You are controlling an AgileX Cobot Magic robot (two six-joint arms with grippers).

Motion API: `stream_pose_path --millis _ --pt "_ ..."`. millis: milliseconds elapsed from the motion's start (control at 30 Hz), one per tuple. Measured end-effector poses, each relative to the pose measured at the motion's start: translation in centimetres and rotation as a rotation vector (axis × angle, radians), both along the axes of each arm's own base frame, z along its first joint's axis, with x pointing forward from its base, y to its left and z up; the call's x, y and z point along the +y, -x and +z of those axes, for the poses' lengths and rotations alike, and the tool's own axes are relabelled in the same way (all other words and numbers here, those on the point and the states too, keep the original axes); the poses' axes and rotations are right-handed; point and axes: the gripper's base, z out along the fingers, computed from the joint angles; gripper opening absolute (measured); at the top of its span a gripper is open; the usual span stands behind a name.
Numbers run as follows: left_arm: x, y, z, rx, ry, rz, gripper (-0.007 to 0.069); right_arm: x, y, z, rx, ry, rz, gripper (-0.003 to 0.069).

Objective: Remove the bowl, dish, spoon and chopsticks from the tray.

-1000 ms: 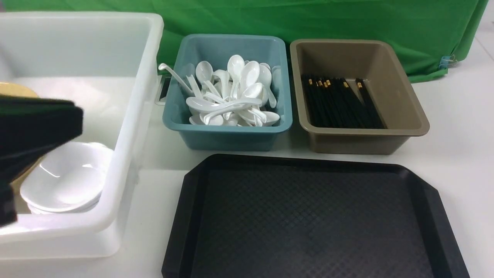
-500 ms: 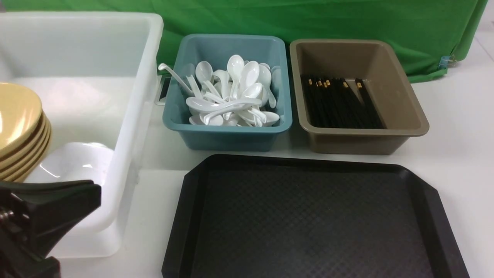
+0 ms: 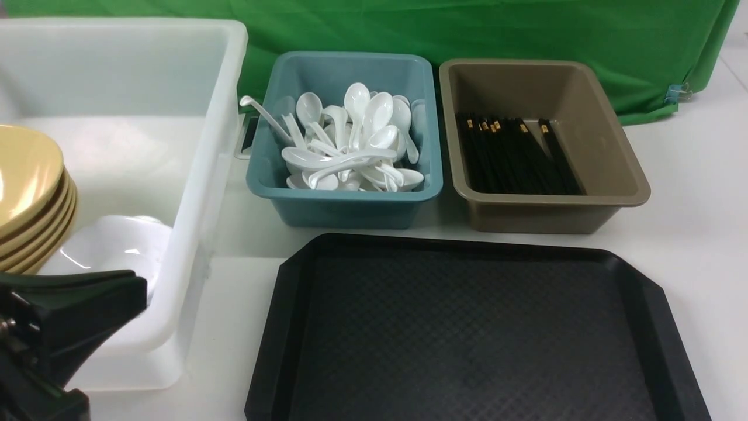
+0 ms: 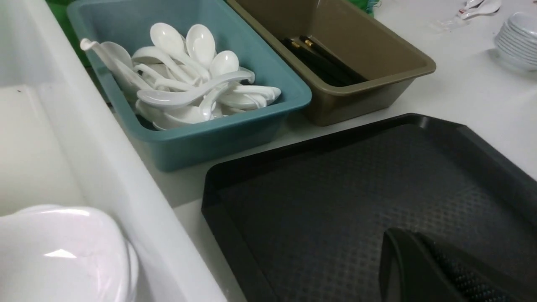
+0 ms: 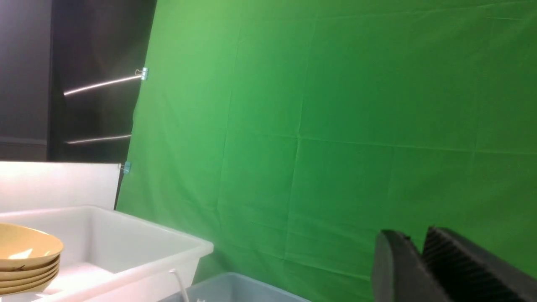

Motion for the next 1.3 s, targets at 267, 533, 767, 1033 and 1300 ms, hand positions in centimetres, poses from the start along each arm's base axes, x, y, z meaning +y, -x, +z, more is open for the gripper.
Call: stream_pose_path --millis 267,533,767,1033,1300 --pt "0.2 -0.1 -0.1 -0.016 -0.039 0.008 -0.0006 0.0 0.0 0.0 0.000 0.001 0.000 0.0117" --pt "1.8 0.8 -0.9 -0.175 -0.035 0.144 -0.0006 0.0 0.0 0.0 -0.001 0.001 -0.001 0.0132" --pt "3.7 2.6 -7.1 -0.330 -0.034 0.311 -0.0005 0.0 0.0 0.0 -0.001 0.001 -0.001 0.0149" --pt "4.9 3.2 -13.0 -0.271 -0.071 0.511 -0.0006 0.0 0.0 0.0 -0.001 0.001 -0.001 0.0161" --pt "5.0 3.2 -13.9 -0.229 -0.087 0.512 -0.0005 0.0 0.0 0.0 0.002 0.002 -0.002 0.0176"
